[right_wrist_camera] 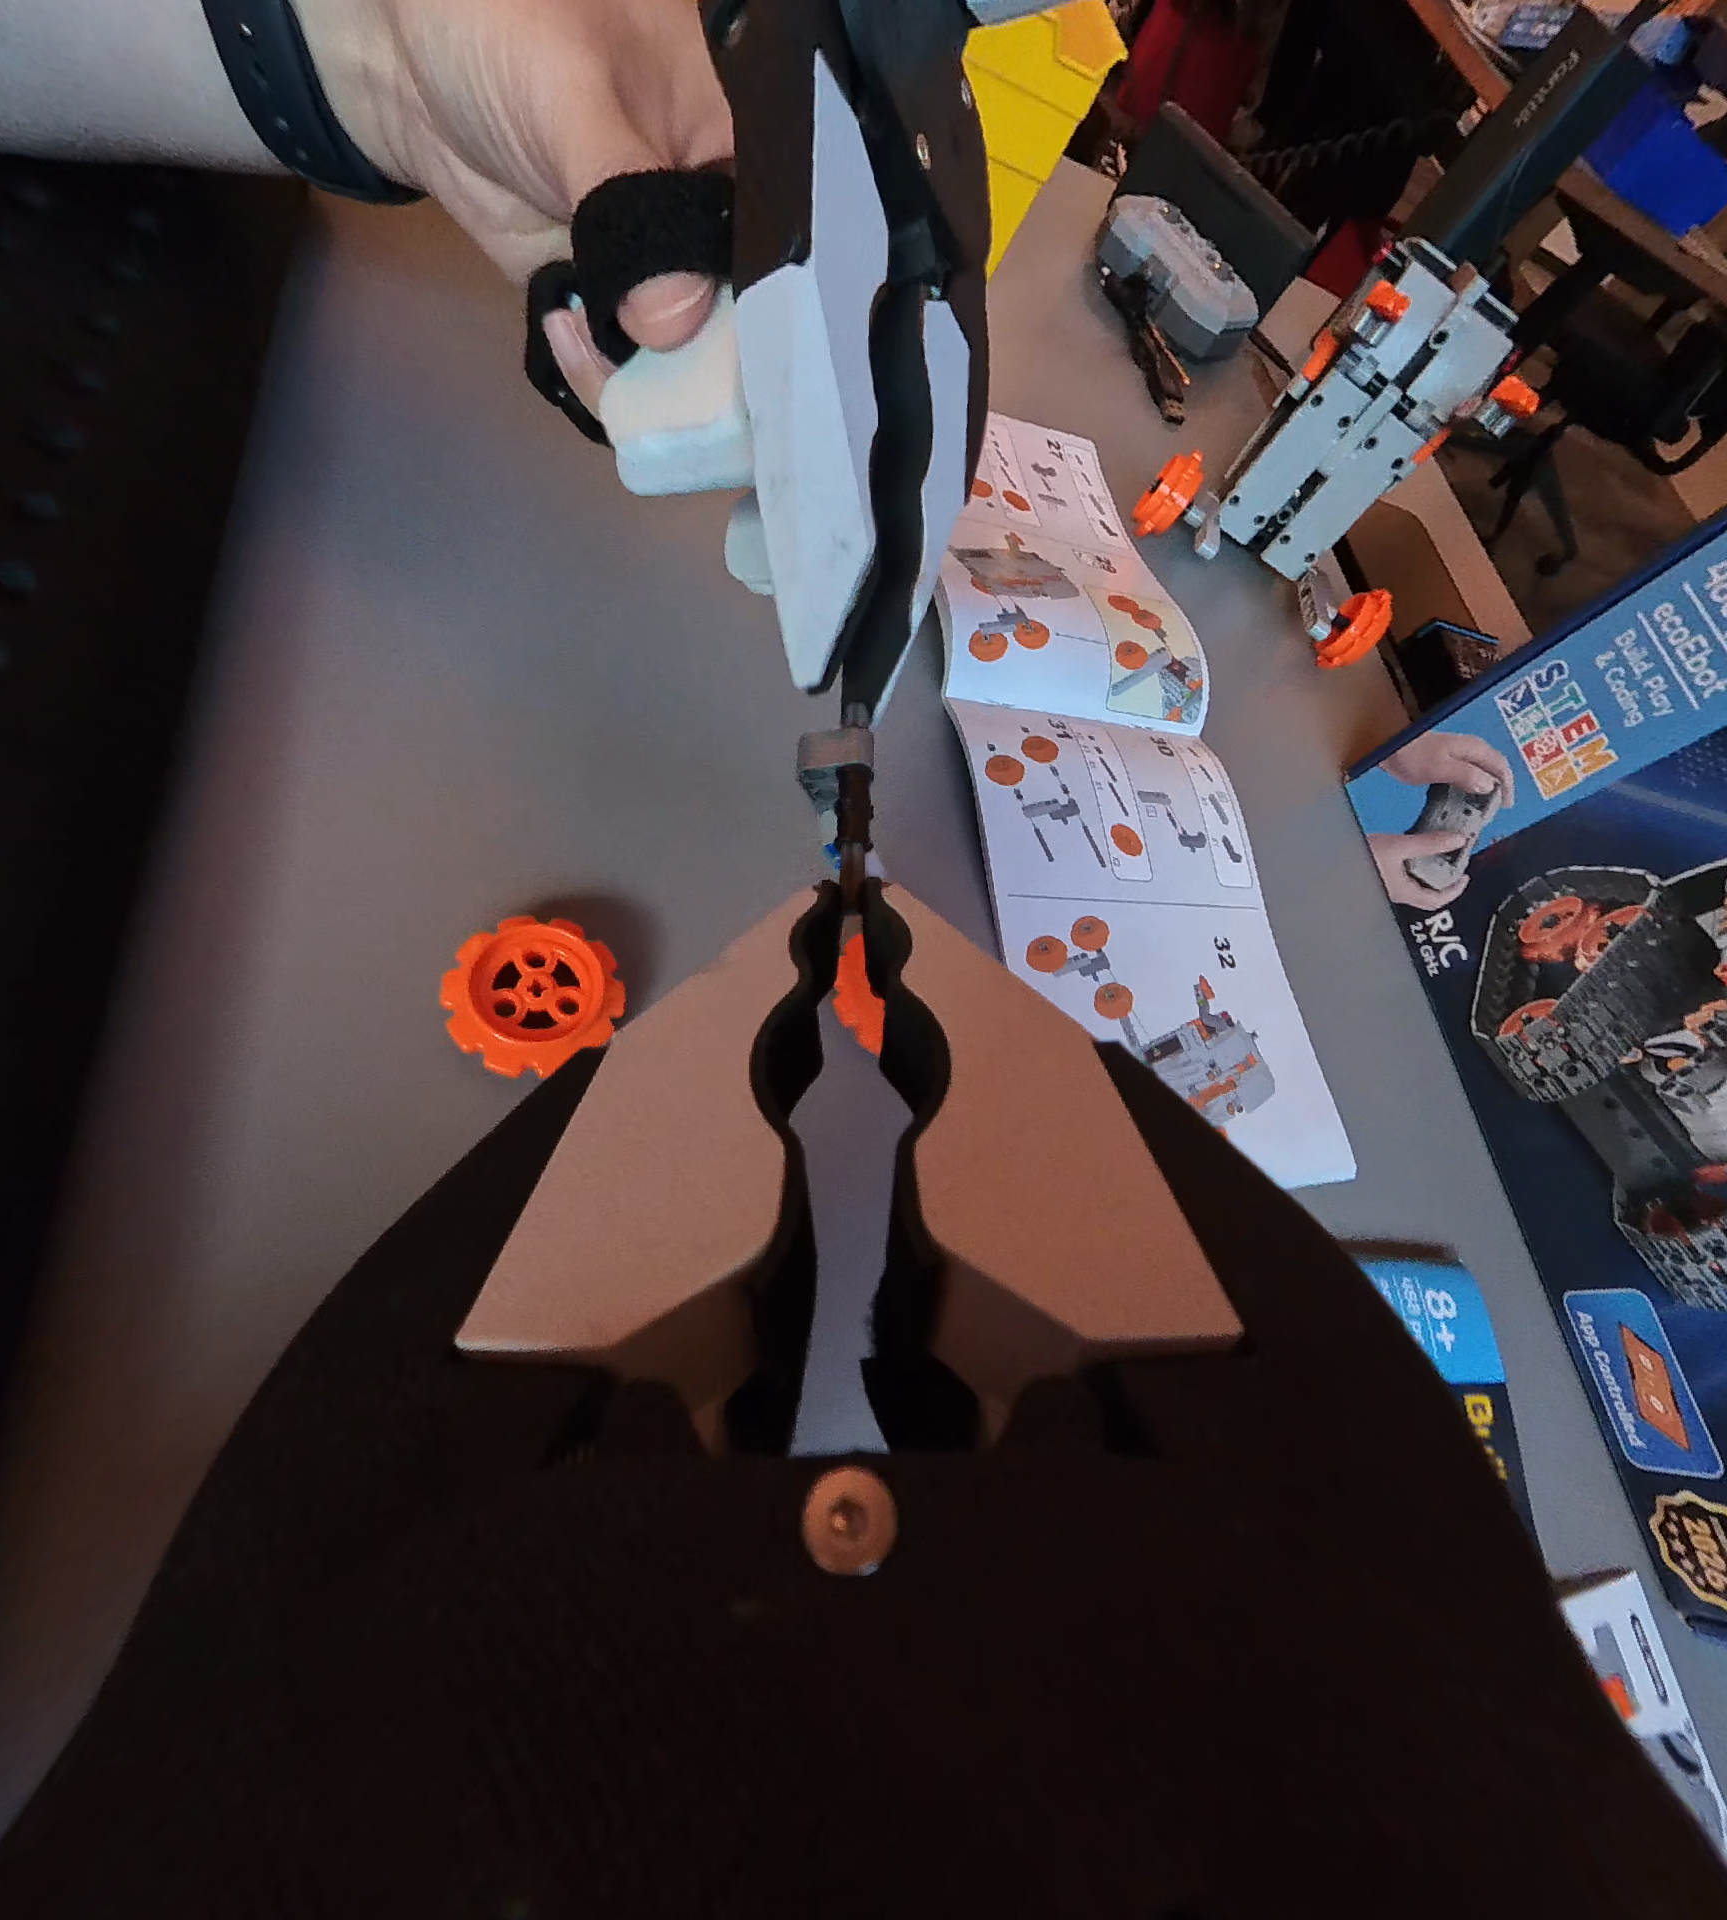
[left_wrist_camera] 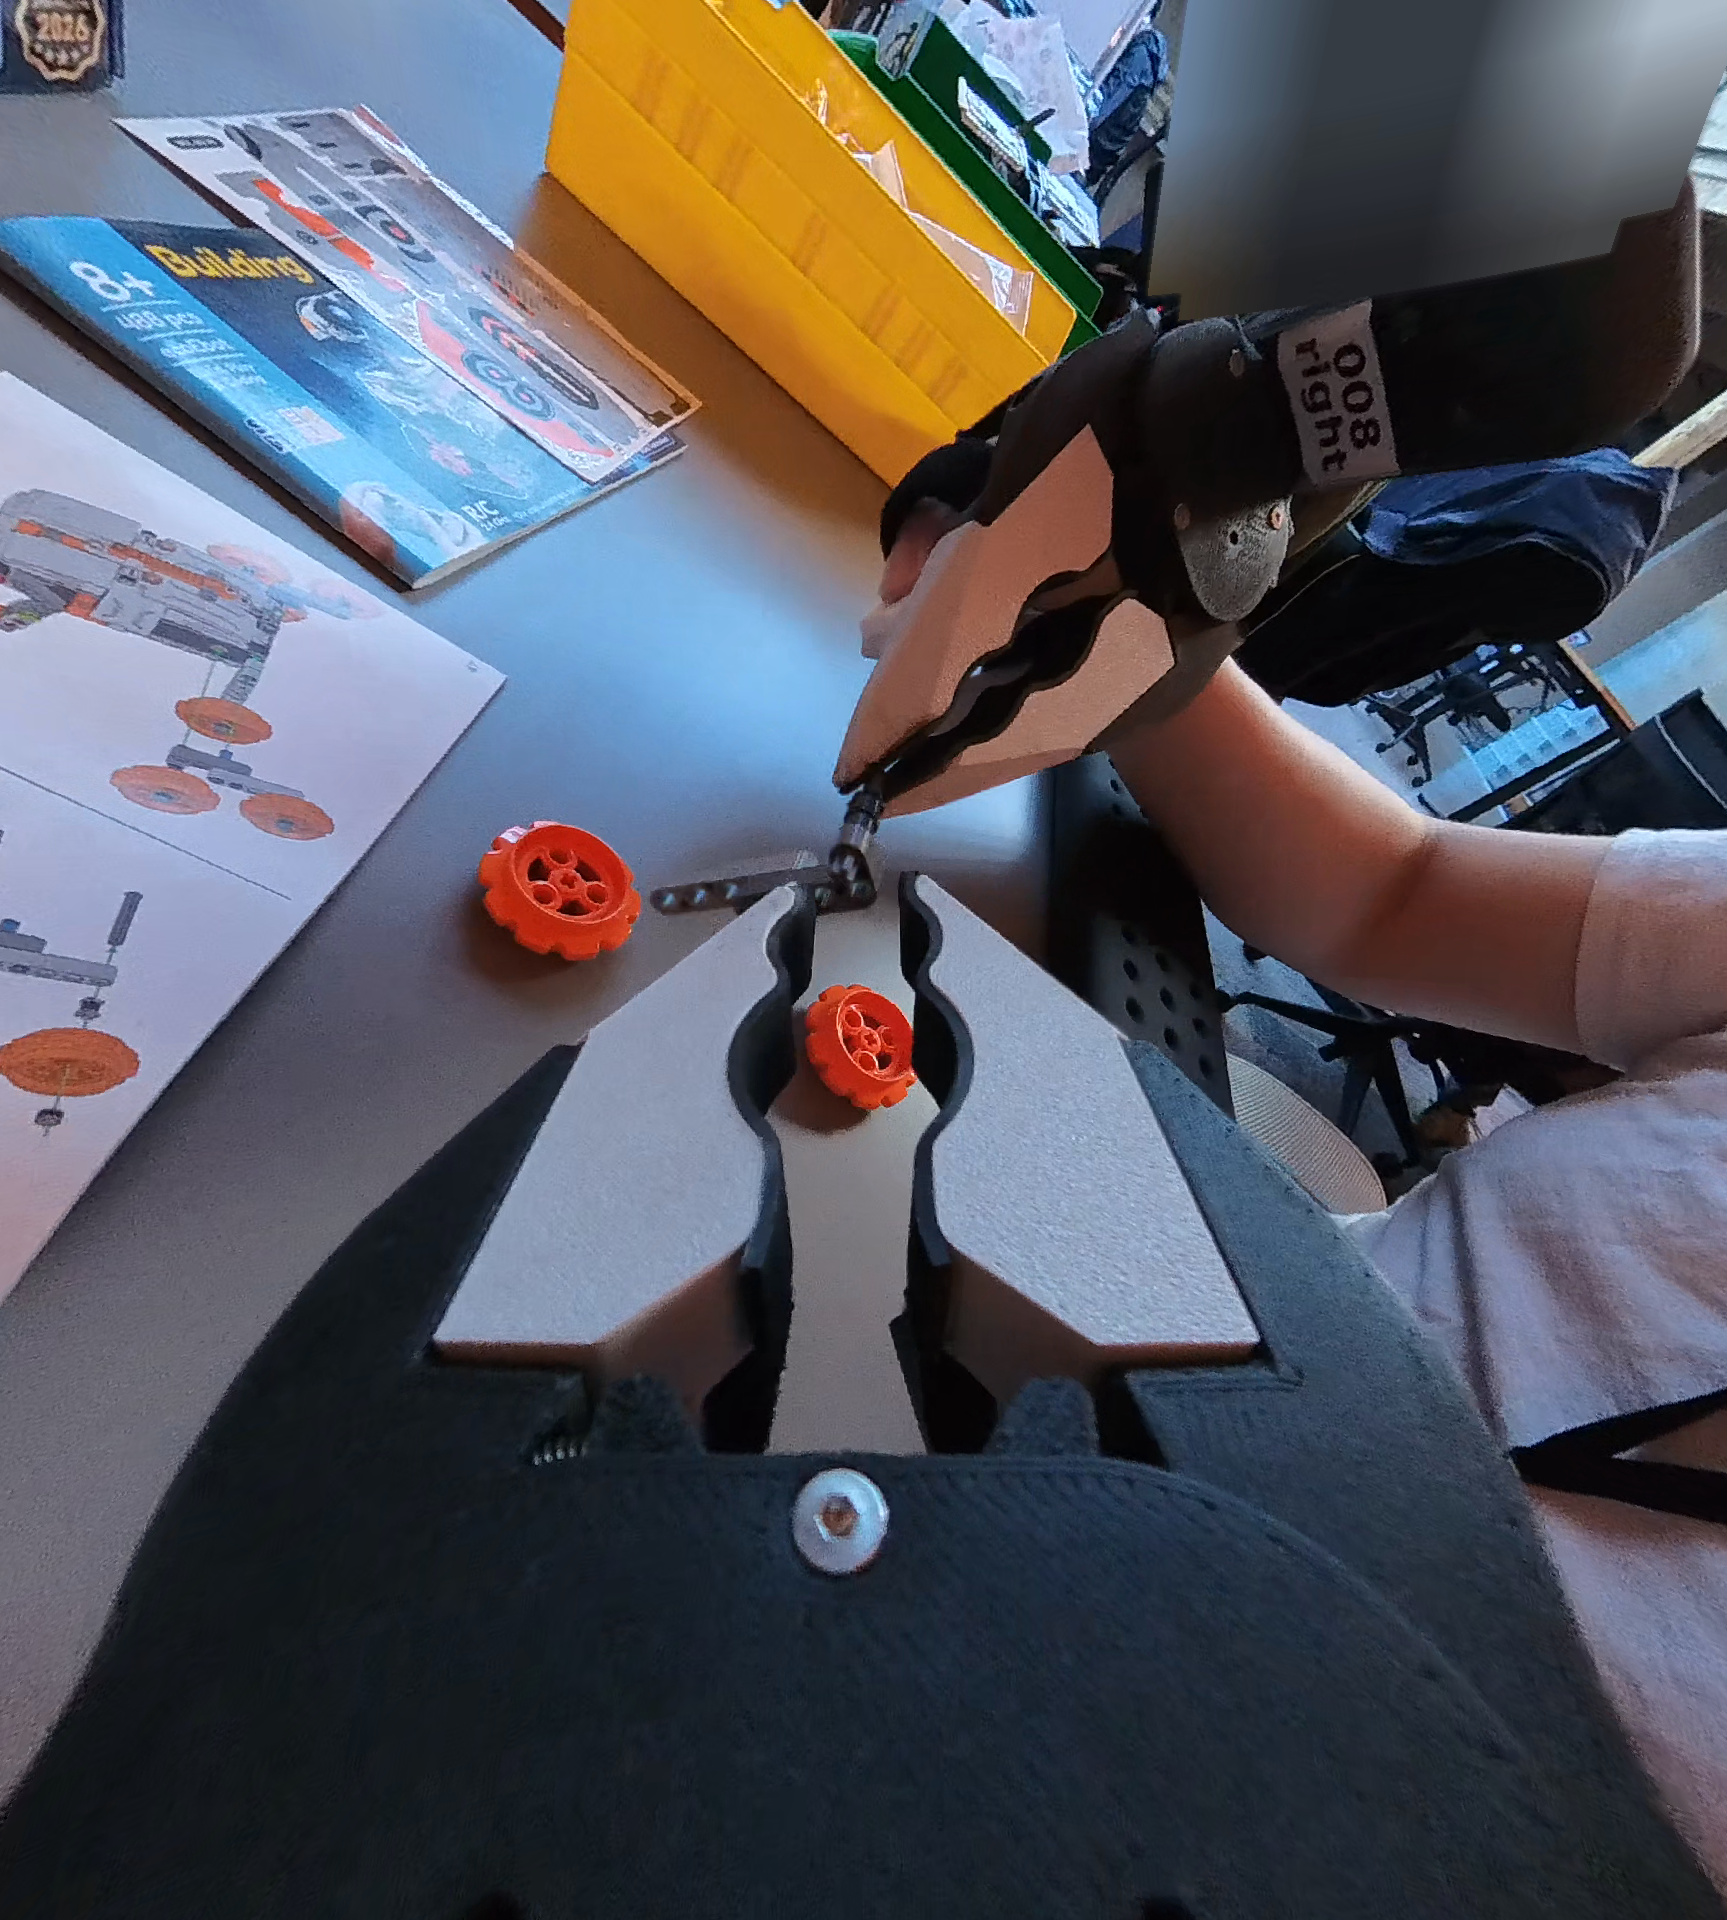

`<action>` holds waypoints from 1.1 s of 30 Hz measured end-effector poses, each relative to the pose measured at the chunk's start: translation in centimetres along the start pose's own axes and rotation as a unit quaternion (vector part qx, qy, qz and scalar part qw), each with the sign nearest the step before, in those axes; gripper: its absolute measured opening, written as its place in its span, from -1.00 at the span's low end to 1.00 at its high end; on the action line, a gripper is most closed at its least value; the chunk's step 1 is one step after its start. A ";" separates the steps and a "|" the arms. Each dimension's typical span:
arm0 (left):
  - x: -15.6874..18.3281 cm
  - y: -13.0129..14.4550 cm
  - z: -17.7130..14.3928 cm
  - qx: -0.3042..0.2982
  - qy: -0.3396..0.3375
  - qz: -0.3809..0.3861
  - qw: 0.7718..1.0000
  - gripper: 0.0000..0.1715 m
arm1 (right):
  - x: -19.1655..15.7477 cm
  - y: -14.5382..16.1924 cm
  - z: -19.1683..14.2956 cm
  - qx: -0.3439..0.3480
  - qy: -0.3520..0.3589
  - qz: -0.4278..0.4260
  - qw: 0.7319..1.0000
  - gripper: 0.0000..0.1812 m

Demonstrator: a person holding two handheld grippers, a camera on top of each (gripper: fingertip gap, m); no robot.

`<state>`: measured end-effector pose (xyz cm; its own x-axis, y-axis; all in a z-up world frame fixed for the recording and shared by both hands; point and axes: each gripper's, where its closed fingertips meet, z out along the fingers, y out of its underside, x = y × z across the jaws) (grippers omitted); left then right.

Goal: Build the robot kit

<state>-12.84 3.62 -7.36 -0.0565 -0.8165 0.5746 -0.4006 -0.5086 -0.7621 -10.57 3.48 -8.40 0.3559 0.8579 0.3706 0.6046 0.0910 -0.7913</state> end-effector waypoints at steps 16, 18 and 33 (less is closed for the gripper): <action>0.7 0.9 -0.2 -0.034 -0.002 0.092 0.995 -0.96 | -1.6 -0.8 0.6 0.036 -0.116 0.083 0.989 -0.97; 0.6 1.3 0.1 -0.045 -0.018 0.129 0.990 -0.96 | -1.9 -0.6 0.6 0.051 -0.128 0.114 0.984 -0.96; 0.5 2.6 1.5 -0.083 -0.036 0.170 0.981 -0.83 | -2.5 1.5 0.7 0.029 -0.073 0.117 0.990 -0.94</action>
<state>-12.51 1.47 -9.49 -0.1506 -0.9513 0.2691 -0.5131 -0.1575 -0.8438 -11.02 1.77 -10.88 0.3718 0.9227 0.1023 0.4744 -0.0941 -0.8753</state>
